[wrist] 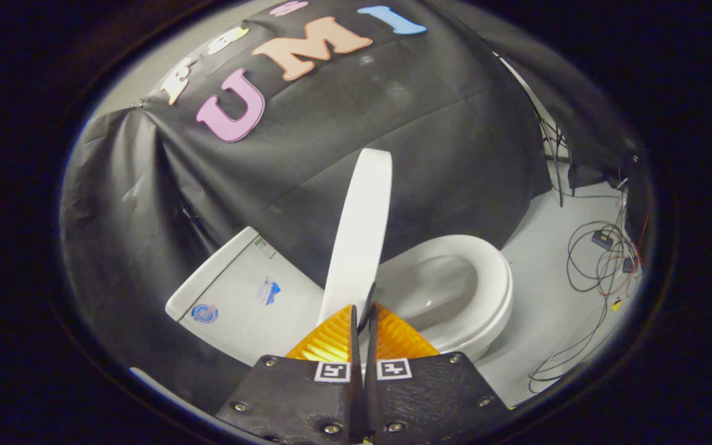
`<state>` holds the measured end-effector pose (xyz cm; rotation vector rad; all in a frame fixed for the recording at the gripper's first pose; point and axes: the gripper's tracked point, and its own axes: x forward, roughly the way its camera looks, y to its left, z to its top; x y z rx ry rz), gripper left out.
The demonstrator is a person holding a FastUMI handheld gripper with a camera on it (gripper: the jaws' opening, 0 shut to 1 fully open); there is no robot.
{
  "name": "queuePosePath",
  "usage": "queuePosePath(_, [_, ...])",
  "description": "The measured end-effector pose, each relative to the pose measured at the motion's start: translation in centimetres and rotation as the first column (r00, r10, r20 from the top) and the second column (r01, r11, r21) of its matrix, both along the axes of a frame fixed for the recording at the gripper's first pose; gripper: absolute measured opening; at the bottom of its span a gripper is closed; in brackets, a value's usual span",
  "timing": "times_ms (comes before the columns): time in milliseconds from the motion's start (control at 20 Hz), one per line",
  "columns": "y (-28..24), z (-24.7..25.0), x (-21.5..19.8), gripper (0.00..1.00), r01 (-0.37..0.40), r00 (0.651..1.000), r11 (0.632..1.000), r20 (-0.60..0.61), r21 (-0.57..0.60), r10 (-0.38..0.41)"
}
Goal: Open the toilet lid.
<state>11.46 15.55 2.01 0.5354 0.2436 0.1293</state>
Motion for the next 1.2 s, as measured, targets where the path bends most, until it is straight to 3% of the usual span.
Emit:
queuePosePath(500, [3.1,2.9,-0.2,0.03,-0.003,0.998,0.99,0.069,-0.144,0.013])
queuePosePath(900, [5.6,4.7,-0.3,0.03,0.03,0.993,0.95,0.117,-0.31,0.007])
queuePosePath(1200, [7.5,5.8,-0.5,0.03,0.003,0.99,0.952,0.134,-0.305,0.04])
